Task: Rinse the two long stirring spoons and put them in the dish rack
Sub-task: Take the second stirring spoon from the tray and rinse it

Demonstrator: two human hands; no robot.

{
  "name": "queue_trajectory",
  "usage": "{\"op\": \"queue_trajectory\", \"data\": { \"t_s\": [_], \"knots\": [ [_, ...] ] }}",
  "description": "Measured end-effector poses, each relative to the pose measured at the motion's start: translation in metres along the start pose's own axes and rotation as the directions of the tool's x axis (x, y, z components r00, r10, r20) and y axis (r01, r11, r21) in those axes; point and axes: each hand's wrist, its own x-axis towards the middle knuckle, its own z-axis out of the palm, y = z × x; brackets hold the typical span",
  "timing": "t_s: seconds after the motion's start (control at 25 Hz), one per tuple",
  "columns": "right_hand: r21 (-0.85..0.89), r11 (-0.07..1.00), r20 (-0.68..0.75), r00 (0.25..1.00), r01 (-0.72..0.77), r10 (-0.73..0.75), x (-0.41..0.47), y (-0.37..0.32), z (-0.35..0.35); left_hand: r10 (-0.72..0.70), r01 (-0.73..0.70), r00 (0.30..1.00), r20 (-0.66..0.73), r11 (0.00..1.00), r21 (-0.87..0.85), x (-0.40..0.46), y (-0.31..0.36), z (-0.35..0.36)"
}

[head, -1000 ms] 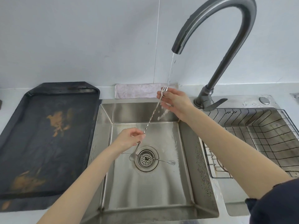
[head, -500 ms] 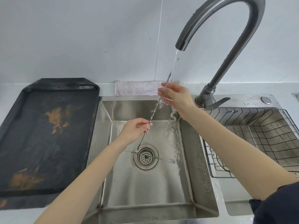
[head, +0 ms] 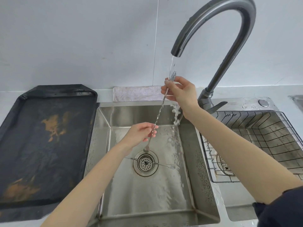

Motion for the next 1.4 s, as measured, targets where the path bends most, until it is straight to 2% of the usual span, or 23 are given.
{"op": "queue_trajectory", "data": {
  "t_s": [0.12,0.24,0.4,0.52,0.6,0.68,0.76,0.84,1.0,1.16,1.24,1.4],
  "knots": [
    [-0.026,0.999,-0.017,1.000,0.026,-0.026,0.001,0.001,0.005,-0.012,0.014,0.999,0.049,0.999,-0.045,-0.002,0.000,-0.002],
    [-0.066,0.997,0.018,0.999,0.029,-0.028,0.001,0.001,0.009,0.000,0.002,0.999,0.041,0.999,-0.053,-0.004,-0.004,0.001],
    [-0.049,0.997,0.077,0.995,0.067,-0.063,0.003,-0.005,0.008,0.037,-0.038,0.999,0.020,0.999,0.029,-0.006,-0.009,0.004],
    [-0.026,0.998,0.048,0.997,0.059,-0.058,0.007,-0.006,0.004,0.056,-0.057,0.998,0.022,0.998,0.032,-0.009,-0.004,0.002],
    [-0.128,0.990,0.001,0.999,0.053,-0.053,0.013,0.002,-0.001,0.092,-0.095,0.992,0.089,0.995,0.027,-0.013,0.000,0.000],
    [-0.308,0.951,-0.008,1.000,0.012,-0.015,0.016,0.017,-0.007,0.135,-0.137,0.980,0.144,0.991,0.003,-0.017,0.003,-0.003],
    [-0.509,0.861,0.049,0.998,-0.010,0.041,0.013,0.036,-0.012,0.161,-0.155,0.978,0.135,0.987,-0.052,-0.020,0.007,-0.008],
    [-0.634,0.773,0.139,0.987,0.022,0.086,0.005,0.053,-0.015,0.158,-0.143,0.980,0.118,0.981,-0.127,-0.022,0.013,-0.014],
    [-0.746,0.657,0.255,0.957,0.105,0.137,-0.010,0.073,-0.020,0.164,-0.120,0.979,0.119,0.943,-0.310,-0.016,0.027,-0.021],
    [-0.796,0.599,0.254,0.945,0.082,0.207,-0.024,0.093,-0.020,0.173,-0.144,0.980,0.095,0.956,-0.255,-0.002,0.049,-0.018],
    [-0.790,0.606,0.261,0.946,0.094,0.194,-0.032,0.100,-0.017,0.160,-0.143,0.984,0.075,0.971,-0.192,0.006,0.058,-0.013],
    [-0.689,0.724,0.254,0.950,0.045,0.183,-0.044,0.103,-0.011,0.095,-0.095,0.995,-0.008,0.984,-0.148,0.019,0.070,-0.005]
  ]
}}
